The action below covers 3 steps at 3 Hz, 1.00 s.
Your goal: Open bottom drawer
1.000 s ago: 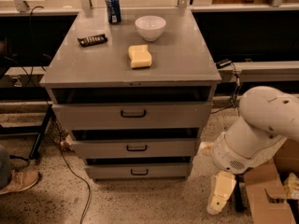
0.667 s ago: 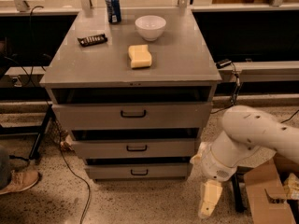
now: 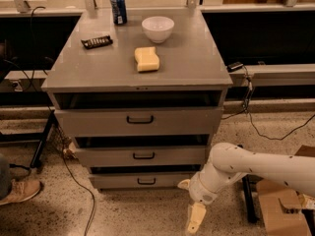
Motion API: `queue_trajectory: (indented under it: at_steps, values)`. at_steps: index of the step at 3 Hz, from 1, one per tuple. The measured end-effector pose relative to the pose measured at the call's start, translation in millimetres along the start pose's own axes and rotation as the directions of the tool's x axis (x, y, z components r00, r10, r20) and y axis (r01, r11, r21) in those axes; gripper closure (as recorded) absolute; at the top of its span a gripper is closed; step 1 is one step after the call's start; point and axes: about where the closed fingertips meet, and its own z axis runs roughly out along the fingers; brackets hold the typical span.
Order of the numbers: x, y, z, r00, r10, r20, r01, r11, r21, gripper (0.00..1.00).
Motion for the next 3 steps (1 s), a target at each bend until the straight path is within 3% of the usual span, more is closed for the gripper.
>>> queue_trajectory:
  at_steps: [2,3]
  values:
    - [14,-6,9,1.0,0.026,0.01,-0.026,0.999,0.037,0.0]
    - [40,-41,32,1.0,0.001,0.019,-0.002,0.9956,0.094,0.0]
